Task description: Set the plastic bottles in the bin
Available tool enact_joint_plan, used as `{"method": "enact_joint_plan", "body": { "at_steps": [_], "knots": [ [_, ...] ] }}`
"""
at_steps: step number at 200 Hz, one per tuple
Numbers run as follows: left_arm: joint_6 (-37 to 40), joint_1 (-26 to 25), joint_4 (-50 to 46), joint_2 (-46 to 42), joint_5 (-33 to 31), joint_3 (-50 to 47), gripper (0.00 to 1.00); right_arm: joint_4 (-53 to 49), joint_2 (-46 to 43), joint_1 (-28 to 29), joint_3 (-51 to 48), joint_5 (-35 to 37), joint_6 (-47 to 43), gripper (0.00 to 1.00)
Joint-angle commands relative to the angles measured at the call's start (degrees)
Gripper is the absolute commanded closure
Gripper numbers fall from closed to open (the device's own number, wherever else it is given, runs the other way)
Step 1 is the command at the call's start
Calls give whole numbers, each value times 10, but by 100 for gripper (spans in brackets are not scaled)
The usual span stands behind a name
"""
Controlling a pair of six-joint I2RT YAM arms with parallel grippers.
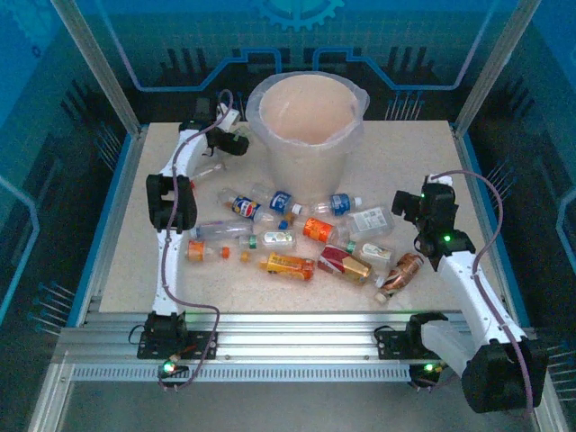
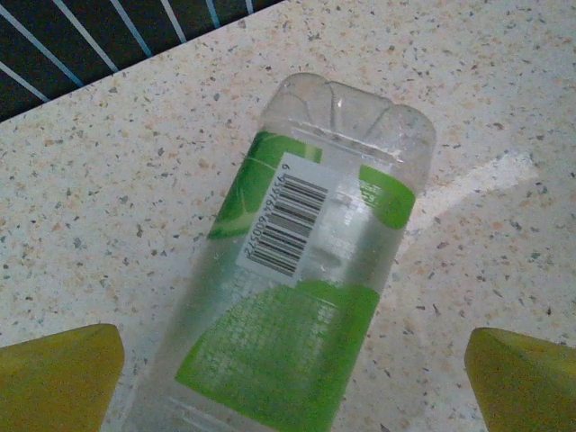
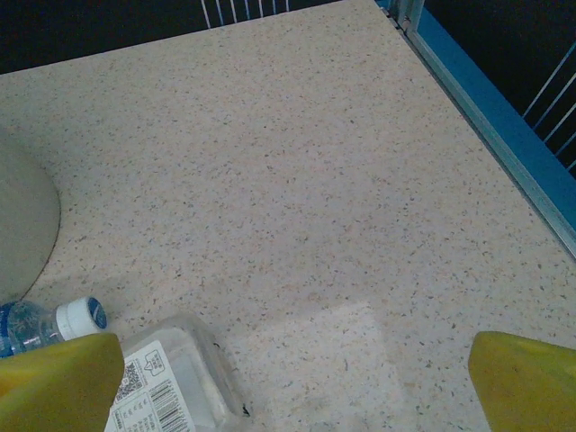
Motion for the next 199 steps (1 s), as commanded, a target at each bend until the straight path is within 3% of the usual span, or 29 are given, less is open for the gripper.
{"method": "enact_joint_plan", "body": {
  "at_steps": [1, 63, 118, 199],
  "knots": [
    [18, 3, -18, 28, -10, 36, 1, -18, -10, 8, -2, 15, 9, 0],
    [40, 1, -15, 52, -30, 50, 3, -17, -10, 13, -1, 24, 13, 0],
    [36, -4, 0, 61, -38, 62, 45, -19, 4, 14, 3, 34, 17, 0],
    [-31, -5, 56, -32, -109, 78, 68, -31, -12, 14, 7, 38, 31, 0]
  ]
}}
